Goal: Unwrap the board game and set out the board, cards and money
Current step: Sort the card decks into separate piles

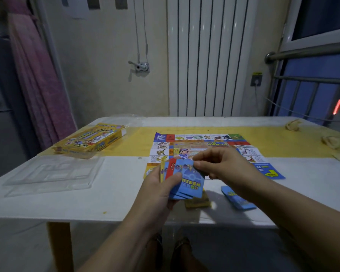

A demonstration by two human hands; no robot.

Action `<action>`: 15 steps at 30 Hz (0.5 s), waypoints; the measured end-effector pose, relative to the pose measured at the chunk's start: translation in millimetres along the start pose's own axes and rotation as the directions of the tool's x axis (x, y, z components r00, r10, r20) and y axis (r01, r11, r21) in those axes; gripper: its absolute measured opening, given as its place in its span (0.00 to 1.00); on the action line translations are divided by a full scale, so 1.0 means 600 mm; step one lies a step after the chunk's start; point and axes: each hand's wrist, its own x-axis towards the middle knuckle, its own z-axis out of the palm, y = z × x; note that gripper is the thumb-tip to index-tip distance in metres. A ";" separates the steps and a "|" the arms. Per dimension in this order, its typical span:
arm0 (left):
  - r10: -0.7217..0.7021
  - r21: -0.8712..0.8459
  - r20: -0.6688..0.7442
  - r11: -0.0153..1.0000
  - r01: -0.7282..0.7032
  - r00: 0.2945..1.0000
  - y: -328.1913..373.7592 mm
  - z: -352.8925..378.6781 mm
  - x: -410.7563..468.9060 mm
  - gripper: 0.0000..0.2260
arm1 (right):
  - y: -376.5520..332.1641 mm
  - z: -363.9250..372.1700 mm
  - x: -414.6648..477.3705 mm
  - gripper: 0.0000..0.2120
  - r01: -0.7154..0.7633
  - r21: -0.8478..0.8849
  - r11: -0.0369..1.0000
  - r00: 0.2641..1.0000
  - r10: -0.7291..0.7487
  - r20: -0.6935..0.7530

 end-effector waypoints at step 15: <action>-0.005 -0.061 -0.025 0.998 0.003 1.000 -0.026 0.078 0.016 0.15 | 0.018 -0.071 -0.034 0.07 -0.055 0.067 0.996 0.998 0.056 -0.023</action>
